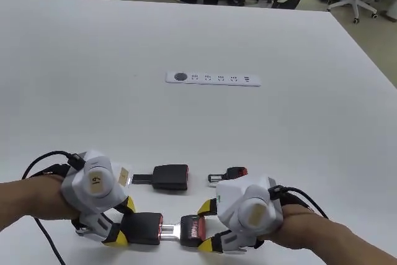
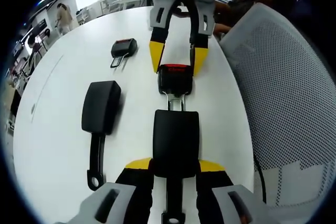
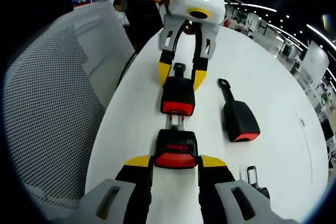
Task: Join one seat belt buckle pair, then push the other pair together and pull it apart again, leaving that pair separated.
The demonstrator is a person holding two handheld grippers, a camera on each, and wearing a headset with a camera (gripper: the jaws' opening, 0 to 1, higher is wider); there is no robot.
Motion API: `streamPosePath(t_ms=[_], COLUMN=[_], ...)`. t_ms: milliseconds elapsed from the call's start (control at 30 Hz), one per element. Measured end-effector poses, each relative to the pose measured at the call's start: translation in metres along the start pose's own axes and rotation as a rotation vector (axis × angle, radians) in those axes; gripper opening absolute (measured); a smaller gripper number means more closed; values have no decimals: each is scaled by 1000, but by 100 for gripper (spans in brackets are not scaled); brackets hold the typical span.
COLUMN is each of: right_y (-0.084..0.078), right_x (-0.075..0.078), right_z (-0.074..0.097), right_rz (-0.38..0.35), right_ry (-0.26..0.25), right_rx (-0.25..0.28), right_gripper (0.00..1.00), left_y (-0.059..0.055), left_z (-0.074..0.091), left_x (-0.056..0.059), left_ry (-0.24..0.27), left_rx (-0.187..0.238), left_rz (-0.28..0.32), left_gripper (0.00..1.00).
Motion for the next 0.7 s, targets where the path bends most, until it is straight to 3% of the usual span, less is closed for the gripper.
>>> streamPosePath(t_ms=[700], right_y=[1], right_x=[1], right_z=[-8], right_rz=[-21], right_ry=[-25], right_rx=[34], right_gripper=[29], left_y=[-1], left_z=[0], left_x=[0], left_ry=[15], left_rx=[2], left_rz=[-7], left_gripper=[32])
Point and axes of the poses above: the centre of the closed fingertips' face, and the gripper's own axes: z roughly backward along the fingers, x roughly to its right, y roughly out of its top, the point moved 6 cm from there along z, roughly backward along the fingers, and after that the axes turned 9 degrees about x, right-handed, at the moved point
